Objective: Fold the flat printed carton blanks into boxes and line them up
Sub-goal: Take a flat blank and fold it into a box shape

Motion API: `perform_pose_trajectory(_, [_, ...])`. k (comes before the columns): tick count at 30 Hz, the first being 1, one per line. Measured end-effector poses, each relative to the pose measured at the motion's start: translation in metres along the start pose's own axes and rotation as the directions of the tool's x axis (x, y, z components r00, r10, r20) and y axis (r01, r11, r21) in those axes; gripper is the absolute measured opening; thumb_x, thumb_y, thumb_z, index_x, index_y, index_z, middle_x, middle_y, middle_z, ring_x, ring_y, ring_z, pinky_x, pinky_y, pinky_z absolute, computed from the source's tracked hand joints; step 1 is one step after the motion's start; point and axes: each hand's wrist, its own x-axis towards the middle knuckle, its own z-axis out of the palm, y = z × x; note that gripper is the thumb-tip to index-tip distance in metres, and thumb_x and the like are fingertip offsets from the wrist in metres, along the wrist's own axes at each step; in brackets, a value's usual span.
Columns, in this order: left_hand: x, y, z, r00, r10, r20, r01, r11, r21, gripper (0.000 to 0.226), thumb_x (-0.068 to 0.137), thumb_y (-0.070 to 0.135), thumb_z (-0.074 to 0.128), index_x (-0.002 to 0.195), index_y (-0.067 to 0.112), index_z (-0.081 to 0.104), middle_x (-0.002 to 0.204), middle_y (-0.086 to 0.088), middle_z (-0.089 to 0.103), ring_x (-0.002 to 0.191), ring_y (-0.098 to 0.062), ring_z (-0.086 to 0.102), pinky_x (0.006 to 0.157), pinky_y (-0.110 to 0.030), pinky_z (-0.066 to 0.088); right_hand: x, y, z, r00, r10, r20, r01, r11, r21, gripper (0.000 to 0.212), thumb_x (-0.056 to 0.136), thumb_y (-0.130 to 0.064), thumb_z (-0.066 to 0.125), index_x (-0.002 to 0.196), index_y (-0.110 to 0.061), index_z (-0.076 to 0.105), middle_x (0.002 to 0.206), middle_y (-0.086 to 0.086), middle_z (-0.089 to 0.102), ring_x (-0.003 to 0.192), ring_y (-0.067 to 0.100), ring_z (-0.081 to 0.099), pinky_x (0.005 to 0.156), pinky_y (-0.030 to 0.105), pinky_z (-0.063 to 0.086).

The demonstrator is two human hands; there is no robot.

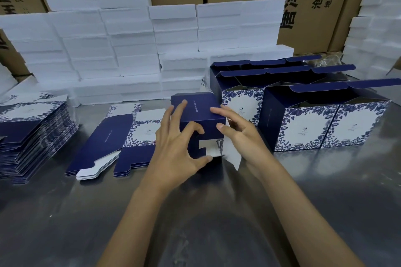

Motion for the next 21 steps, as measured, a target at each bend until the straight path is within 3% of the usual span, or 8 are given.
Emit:
perform_pose_trajectory(3, [0.0,-0.003,0.004,0.996,0.022,-0.084,-0.017,0.998,0.059,0.034,0.077,0.029,0.08,0.099,0.028,0.053,0.155,0.007,0.035,0.148,-0.022,0.021,0.11,-0.046,0.029,0.001,0.002,0.0,1.0,0.016,0.014,-0.017,0.996,0.082,0.037,0.099,-0.01,0.059,0.126,-0.033,0.07,0.144,-0.013,0.057,0.132,-0.001,0.051,0.108,0.024,0.043])
perform_pose_trajectory(5, [0.0,-0.005,0.005,0.991,0.018,-0.133,-0.007,0.996,0.084,0.029,0.081,0.023,0.078,0.096,0.025,0.053,0.149,0.007,0.044,0.145,-0.023,0.027,0.108,-0.047,0.032,0.005,0.005,-0.003,0.999,0.049,0.018,-0.052,0.979,0.2,0.034,0.102,-0.016,0.053,0.129,-0.032,0.067,0.137,-0.01,0.064,0.127,0.006,0.058,0.099,0.026,0.049])
perform_pose_trajectory(9, [0.0,-0.007,0.011,0.983,0.025,-0.183,-0.011,0.997,0.077,0.037,0.081,0.016,0.079,0.099,0.024,0.048,0.148,0.003,0.046,0.144,-0.024,0.029,0.109,-0.047,0.032,0.009,0.019,-0.005,0.984,0.174,0.028,-0.176,0.97,0.168,0.063,0.09,0.005,0.038,0.141,-0.027,0.055,0.142,-0.006,0.06,0.126,0.011,0.057,0.09,0.025,0.049])
perform_pose_trajectory(12, [0.0,-0.006,0.013,0.969,-0.07,-0.237,0.049,0.994,-0.095,0.062,0.077,0.014,0.084,0.118,0.024,0.039,0.15,0.0,0.038,0.14,-0.022,0.035,0.113,-0.042,0.035,0.002,0.029,0.001,0.968,0.188,0.169,-0.204,0.975,0.084,0.067,0.081,0.008,0.048,0.138,-0.026,0.056,0.13,-0.006,0.067,0.111,0.008,0.061,0.08,0.017,0.049])
perform_pose_trajectory(14, [-0.001,-0.005,0.013,0.951,-0.183,-0.248,0.122,0.963,-0.242,0.086,0.075,0.018,0.086,0.14,0.023,0.031,0.158,0.008,0.021,0.143,-0.015,0.032,0.116,-0.029,0.033,0.001,0.032,0.001,0.964,0.168,0.207,-0.18,0.983,0.039,0.063,0.082,0.002,0.062,0.136,-0.029,0.056,0.125,-0.009,0.07,0.112,0.005,0.064,0.089,0.02,0.049])
perform_pose_trajectory(16, [0.0,-0.006,0.013,0.941,-0.275,-0.199,0.19,0.912,-0.364,0.1,0.076,0.017,0.086,0.151,0.033,0.022,0.163,0.013,0.013,0.149,-0.008,0.022,0.118,-0.029,0.032,0.003,0.035,0.001,0.966,0.174,0.191,-0.188,0.981,0.058,0.063,0.086,-0.005,0.074,0.14,-0.029,0.052,0.13,-0.008,0.068,0.118,0.007,0.064,0.101,0.026,0.049])
perform_pose_trajectory(18, [0.0,-0.009,0.012,0.933,-0.338,-0.123,0.255,0.863,-0.437,0.103,0.078,0.011,0.084,0.152,0.041,0.02,0.16,0.008,0.027,0.148,-0.013,0.03,0.116,-0.038,0.039,0.003,0.037,0.004,0.973,0.188,0.13,-0.194,0.98,0.035,0.067,0.085,-0.014,0.08,0.142,-0.029,0.05,0.133,-0.007,0.066,0.12,0.006,0.063,0.103,0.028,0.049])
perform_pose_trajectory(21, [0.001,-0.013,0.009,0.906,-0.423,-0.027,0.352,0.787,-0.506,0.097,0.08,0.003,0.078,0.147,0.047,0.024,0.14,0.01,0.054,0.124,-0.011,0.056,0.097,-0.025,0.052,0.004,0.041,0.013,0.986,0.168,-0.002,-0.168,0.985,-0.039,0.061,0.086,-0.022,0.081,0.14,-0.028,0.052,0.128,-0.008,0.067,0.106,-0.003,0.067,0.086,0.016,0.054])
